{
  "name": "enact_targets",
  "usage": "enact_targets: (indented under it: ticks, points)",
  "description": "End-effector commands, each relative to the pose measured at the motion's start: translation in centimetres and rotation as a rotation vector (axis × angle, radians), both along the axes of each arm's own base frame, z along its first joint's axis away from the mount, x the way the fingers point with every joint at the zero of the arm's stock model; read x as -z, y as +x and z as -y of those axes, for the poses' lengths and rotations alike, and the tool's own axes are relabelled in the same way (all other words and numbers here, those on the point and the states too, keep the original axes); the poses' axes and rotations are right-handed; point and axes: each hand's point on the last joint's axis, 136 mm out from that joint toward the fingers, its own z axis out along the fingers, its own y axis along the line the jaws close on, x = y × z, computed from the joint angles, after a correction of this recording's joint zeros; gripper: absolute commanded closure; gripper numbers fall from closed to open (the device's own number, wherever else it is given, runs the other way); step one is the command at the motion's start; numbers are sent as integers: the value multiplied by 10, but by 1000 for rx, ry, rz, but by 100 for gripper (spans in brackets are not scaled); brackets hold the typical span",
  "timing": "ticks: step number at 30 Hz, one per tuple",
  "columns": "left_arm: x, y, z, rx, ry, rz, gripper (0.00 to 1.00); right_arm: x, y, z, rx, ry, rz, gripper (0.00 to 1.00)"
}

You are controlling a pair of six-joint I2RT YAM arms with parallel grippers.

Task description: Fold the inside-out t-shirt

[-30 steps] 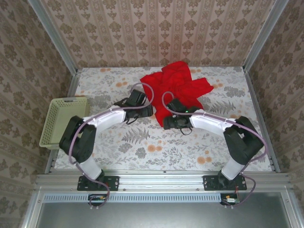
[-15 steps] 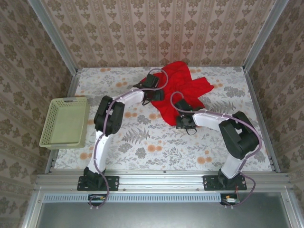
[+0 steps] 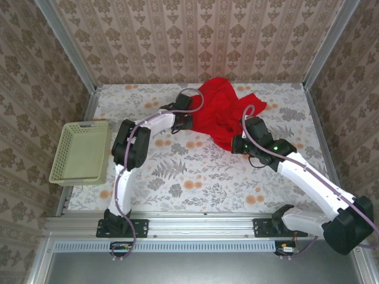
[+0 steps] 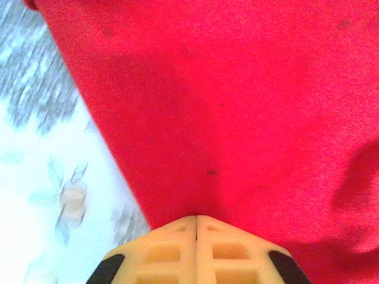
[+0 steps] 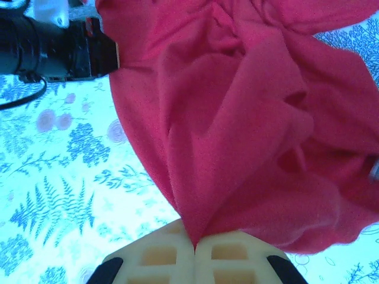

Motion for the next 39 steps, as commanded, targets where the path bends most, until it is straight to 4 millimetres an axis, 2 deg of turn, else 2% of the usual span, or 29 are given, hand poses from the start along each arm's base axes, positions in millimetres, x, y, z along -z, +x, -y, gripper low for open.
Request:
enact_targets:
  ticks: [1,5,9,11,12,15,19,21,24,26,28,32,37,39]
  points:
    - [-21,-21,-21,-40,17,4,100,-12,-19,5,-55,-34,-27,100]
    - [-43,-53,-44,-72,35,26,100,-33,-27,4,-91,-24,1,100]
    - [-88,-97,-71,-103,24,116,100,-52,-37,-8,-166,39,13,100]
    - [-105,-117,-80,-104,13,155,100,-51,-37,-15,-194,60,8,100]
    - [-113,-127,-77,-85,-10,167,100,-46,-35,-17,-193,59,-5,100]
    - [-123,-155,-44,42,-89,218,83,-27,-18,-21,-175,31,-41,100]
    - [-120,-188,14,213,-221,261,71,-2,13,-23,-130,25,-95,100]
    - [-118,-199,40,280,-284,282,66,10,30,-21,-105,20,-114,100]
    - [-114,-210,78,372,-329,300,59,31,52,-7,-51,-30,-160,100]
    - [-111,-216,102,435,-330,307,52,39,60,1,-32,-47,-181,100]
    - [-104,-218,122,485,-306,303,49,43,65,4,-29,-49,-181,100]
    - [-83,-209,148,502,-282,274,41,39,70,4,-34,-52,-158,100]
    - [-60,-185,158,436,-239,260,38,33,78,6,-32,-63,-131,100]
    - [-49,-173,153,389,-209,249,44,34,82,8,-31,-76,-130,100]
